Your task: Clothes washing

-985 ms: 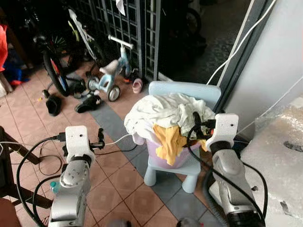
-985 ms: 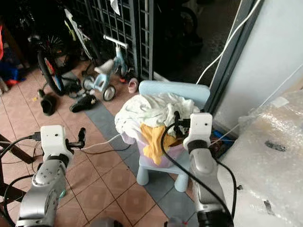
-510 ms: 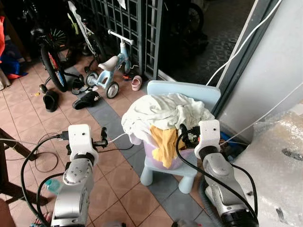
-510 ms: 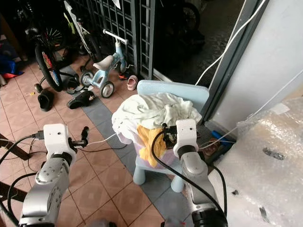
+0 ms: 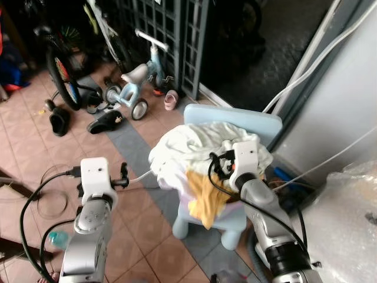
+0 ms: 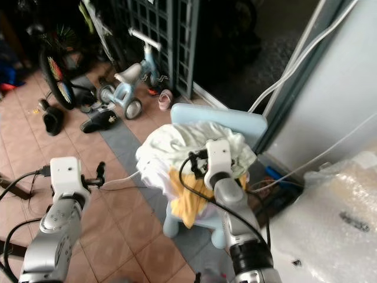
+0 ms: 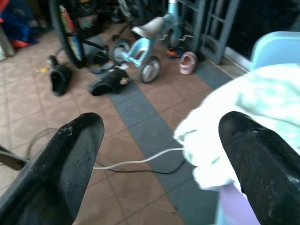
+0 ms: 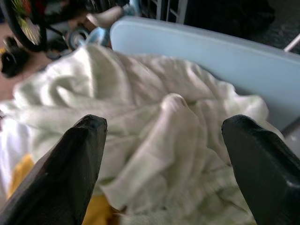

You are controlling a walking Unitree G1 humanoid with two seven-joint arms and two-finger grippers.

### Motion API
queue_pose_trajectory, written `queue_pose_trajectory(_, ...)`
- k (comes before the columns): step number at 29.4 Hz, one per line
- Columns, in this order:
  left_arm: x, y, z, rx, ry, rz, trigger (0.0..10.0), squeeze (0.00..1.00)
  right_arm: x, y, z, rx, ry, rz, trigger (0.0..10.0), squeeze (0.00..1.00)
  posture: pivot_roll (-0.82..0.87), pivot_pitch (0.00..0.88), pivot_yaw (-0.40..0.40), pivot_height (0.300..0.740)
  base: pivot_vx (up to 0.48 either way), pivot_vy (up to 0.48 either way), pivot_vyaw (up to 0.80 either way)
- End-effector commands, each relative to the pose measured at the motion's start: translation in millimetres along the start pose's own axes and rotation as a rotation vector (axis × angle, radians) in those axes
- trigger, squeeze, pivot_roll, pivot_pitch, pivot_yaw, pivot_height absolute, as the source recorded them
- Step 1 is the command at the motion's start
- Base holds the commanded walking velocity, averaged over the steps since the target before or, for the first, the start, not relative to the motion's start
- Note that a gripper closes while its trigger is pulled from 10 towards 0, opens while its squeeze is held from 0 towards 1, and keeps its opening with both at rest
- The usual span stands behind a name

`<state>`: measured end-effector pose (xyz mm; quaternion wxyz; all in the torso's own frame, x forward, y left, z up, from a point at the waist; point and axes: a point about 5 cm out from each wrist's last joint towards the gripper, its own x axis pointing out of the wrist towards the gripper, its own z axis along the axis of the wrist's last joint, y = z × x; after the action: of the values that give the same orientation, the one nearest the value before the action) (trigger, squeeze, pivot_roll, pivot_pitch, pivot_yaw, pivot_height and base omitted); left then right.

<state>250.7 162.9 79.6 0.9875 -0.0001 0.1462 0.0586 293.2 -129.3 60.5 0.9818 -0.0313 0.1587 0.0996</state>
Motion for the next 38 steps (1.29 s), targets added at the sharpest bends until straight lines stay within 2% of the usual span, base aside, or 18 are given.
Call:
queue_pose_trajectory(1, -2.3, 5.7, -4, 0.024, 0.022, 0.008, 10.0, 0.00, 2.0, 1.9, -5, -0.013, 0.043, 0.012, 10.0, 0.00, 0.01, 0.038, -0.016, 0.740, 0.000, 0.000, 0.00)
queue_pose_trajectory(9, -8.1, 7.8, -8, 0.036, 0.043, 0.021, 10.0, 0.00, 13.1, -0.8, -4, -0.042, 0.091, 0.061, 10.0, 0.00, 0.04, 0.050, -0.025, 0.740, 0.000, 0.000, 0.00)
queue_pose_trajectory(12, -10.8, 9.0, -10, 0.037, 0.061, 0.027, 10.0, 0.00, 19.3, -2.7, -7, -0.081, 0.144, 0.063, 10.0, 0.00, 0.06, 0.056, -0.033, 0.740, 0.000, 0.000, 0.00)
queue_pose_trajectory(17, -14.0, 7.5, -9, 0.069, 0.070, -0.015, 10.0, 0.00, 26.2, 3.1, -11, -0.080, 0.187, 0.061, 10.0, 0.00, 0.07, 0.092, -0.033, 0.740, 0.000, 0.000, 0.00)
queue_pose_trajectory(20, -35.0, 9.3, -12, 0.110, 0.056, -0.033, 10.0, 0.00, 35.8, 11.3, -8, -0.096, 0.188, 0.040, 10.0, 0.00, 0.09, 0.126, -0.033, 0.740, 0.000, 0.000, 0.00)
queue_pose_trajectory(21, -48.6, 10.7, -19, 0.102, 0.092, -0.054, 10.0, 0.00, 38.4, 16.3, -7, -0.096, 0.190, 0.050, 9.3, 0.00, 0.09, 0.148, -0.031, 0.740, 0.000, 0.000, 0.00)
queue_pose_trajectory(22, -48.6, 10.7, -19, 0.102, 0.092, -0.054, 10.0, 0.00, 38.4, 16.3, -7, -0.096, 0.190, 0.050, 9.3, 0.00, 0.09, 0.148, -0.031, 0.740, 0.000, 0.000, 0.00)
queue_pose_trajectory(23, -56.7, 13.4, -23, 0.080, 0.121, -0.054, 10.0, 0.00, 41.1, 20.5, -5, -0.096, 0.194, 0.049, 1.9, 0.00, 0.09, 0.166, -0.035, 0.740, 0.000, 0.000, 0.00)
queue_pose_trajectory(24, -56.6, 15.0, -22, 0.065, 0.123, -0.045, 10.0, 0.00, 42.8, 22.4, -4, -0.086, 0.195, 0.042, 0.0, 0.00, 0.10, 0.168, -0.037, 0.740, 0.000, 0.000, 0.00)
queue_pose_trajectory(29, -52.4, 7.8, -20, 0.096, 0.123, -0.110, 10.0, 0.00, 46.9, 28.5, 0, -0.047, 0.188, 0.015, 0.0, 0.00, 0.10, 0.177, -0.043, 0.740, 0.000, 0.000, 0.00)
queue_pose_trajectory(31, -52.9, -7.0, -18, 0.172, 0.107, -0.232, 10.0, 0.00, 47.7, 31.2, 0, -0.050, 0.193, 0.005, 0.0, 0.00, 0.09, 0.177, -0.043, 0.740, 0.000, 0.000, 0.00)
queue_pose_trajectory(32, -53.5, -9.1, -18, 0.184, 0.104, -0.250, 10.0, 0.00, 47.8, 31.4, 0, -0.051, 0.197, 0.003, 0.0, 0.00, 0.09, 0.177, -0.043, 0.740, 0.000, 0.000, 0.00)
queue_pose_trajectory(38, -48.3, -19.1, -15, 0.225, 0.098, -0.325, 10.0, 0.00, 41.7, 25.3, -21, -0.026, 0.287, -0.031, 0.0, 0.00, 0.08, 0.167, -0.052, 0.740, 0.000, 0.000, 0.00)
